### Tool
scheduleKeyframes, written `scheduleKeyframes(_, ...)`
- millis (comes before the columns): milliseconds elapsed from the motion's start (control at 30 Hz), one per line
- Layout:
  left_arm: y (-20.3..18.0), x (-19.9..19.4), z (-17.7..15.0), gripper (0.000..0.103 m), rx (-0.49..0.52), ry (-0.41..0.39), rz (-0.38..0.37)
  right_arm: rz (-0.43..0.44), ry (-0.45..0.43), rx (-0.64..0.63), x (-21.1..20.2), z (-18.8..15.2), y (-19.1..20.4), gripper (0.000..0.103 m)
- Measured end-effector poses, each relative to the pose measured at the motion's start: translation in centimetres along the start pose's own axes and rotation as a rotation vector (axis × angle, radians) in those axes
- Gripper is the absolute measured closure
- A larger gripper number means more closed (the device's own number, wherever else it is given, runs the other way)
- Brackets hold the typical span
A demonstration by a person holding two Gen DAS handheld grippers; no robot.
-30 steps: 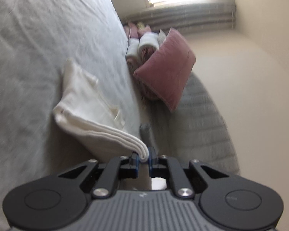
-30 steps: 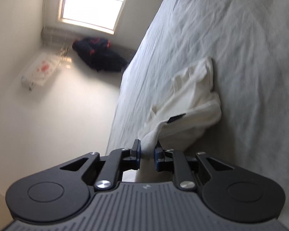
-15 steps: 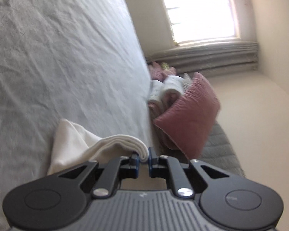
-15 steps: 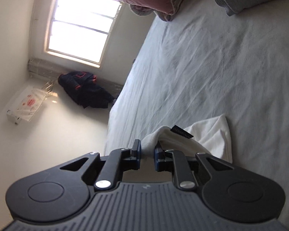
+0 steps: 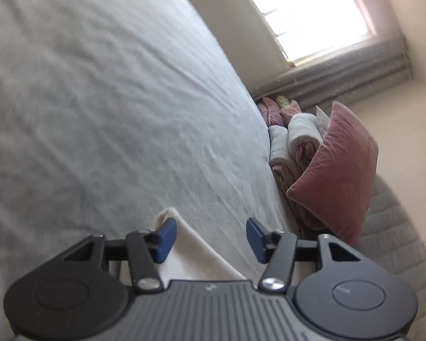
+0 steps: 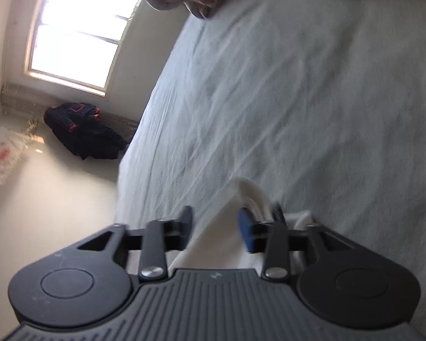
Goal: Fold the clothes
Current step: 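Open both grippers to release the folded T-shirt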
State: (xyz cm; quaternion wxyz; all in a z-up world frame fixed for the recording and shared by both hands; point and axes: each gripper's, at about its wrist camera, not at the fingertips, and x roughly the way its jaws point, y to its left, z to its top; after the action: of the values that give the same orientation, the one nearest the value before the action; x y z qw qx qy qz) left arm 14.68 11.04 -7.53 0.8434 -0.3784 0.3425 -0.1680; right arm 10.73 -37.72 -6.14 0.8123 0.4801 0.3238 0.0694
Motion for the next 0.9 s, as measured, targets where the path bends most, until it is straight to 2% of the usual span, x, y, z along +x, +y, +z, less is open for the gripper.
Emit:
scheduleKeyframes(167, -1.9, 1.2, -0.4, 0.047, 0.19, -0.003, 0.055, -0.097, -0.116, -0.275, -0.3, -2.3, 3.2, 0.053)
scheduleKeyframes(333, -3.1, 2.4, -1.5, 0.048, 0.393, -0.024, 0.131, -0.192, -0.126, -0.692, 2.5, -7.9, 5.9, 0.053)
scheduleKeyframes(400, -2.8, 2.9, -1.6, 0.057, 0.475, -0.034, 0.169, -0.261, -0.114, -0.796, 4.4, -8.7, 5.7, 0.053)
scheduleKeyframes(433, -2.6, 3.2, -1.6, 0.072, 0.508, -0.04, 0.192, -0.295, -0.112, -0.816, 5.2, -8.6, 5.3, 0.053)
scheduleKeyframes(467, -2.1, 3.4, -1.4, 0.084, 0.503, -0.043, 0.2, -0.317, -0.112, -0.825, 5.9, -8.3, 4.8, 0.054)
scheduleKeyframes(567, -0.5, 3.1, 0.2, 0.1, 0.39, -0.028, 0.186, -0.299, -0.121, -0.767, 6.1, -7.1, 3.8, 0.056)
scheduleKeyframes(700, -0.9, 1.7, 0.8, 0.1, 0.373, 0.023, 0.199, -0.334, -0.105, -0.786, 5.2, -6.8, 4.7, 0.056)
scheduleKeyframes(733, -1.4, 1.3, 0.9, 0.095, 0.375, 0.041, 0.205, -0.334, -0.096, -0.775, 4.6, -6.6, 4.8, 0.056)
scheduleKeyframes(833, -2.5, -0.5, 1.3, 0.058, 0.361, 0.081, 0.202, -0.332, -0.086, -0.704, 2.4, -5.5, 5.1, 0.049)
scheduleKeyframes(900, -3.2, -1.9, 0.9, 0.057, 0.371, 0.1, 0.171, -0.325, -0.08, -0.673, 0.9, -5.2, 5.4, 0.048)
